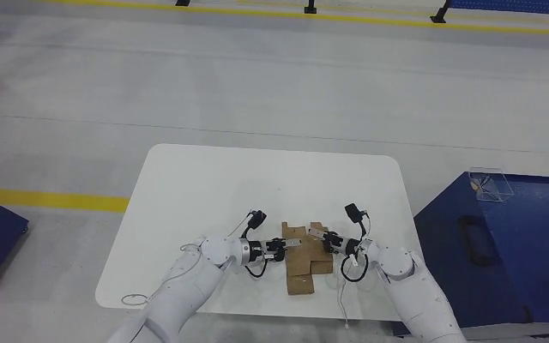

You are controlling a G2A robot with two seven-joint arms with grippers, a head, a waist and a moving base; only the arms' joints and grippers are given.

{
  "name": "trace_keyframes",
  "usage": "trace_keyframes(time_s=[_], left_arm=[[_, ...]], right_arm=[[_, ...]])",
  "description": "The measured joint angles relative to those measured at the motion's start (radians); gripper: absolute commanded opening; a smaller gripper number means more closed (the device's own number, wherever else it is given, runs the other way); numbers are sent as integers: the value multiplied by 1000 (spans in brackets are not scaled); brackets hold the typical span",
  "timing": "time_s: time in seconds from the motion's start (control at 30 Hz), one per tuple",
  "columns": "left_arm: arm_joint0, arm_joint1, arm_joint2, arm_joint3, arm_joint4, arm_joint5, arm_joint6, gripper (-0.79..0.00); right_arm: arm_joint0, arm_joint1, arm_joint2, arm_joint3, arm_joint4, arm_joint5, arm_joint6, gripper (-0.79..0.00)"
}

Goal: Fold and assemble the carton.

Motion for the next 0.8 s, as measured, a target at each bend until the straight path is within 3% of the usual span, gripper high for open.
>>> trace_keyframes(time_s=[0.07,0.13,0.17,0.23,0.4,0.5,0.7,0.77,0.8], left_arm=[[-2,1,-2,-4,9,8,9,-120],[-1,5,-12,-11,3,-9,0,-372],[-1,8,-18,-12,-3,-15,-8,-388],[-1,16,-30,-13,-7,-14,-16,-302],[2,35,-47,-31,8,46,-33,-215],[12,43,-50,-65,29,86,-39,-265],[43,50,-53,-140,48,134,-45,-265],[50,51,-54,-155,47,149,-55,-302],[53,51,-55,-160,44,153,-63,-431]], right_arm=[[9,-1,-1,14,11,-3,-2,0],[13,-1,4,24,43,-13,8,0],[15,0,8,28,55,-17,14,0],[19,2,14,35,69,-24,23,0],[26,3,10,46,78,-18,35,0],[29,1,-4,49,81,-17,42,0],[36,-2,-27,53,86,-16,62,0],[39,-2,-32,58,93,-16,70,0],[40,-3,-34,61,96,-16,72,0]])
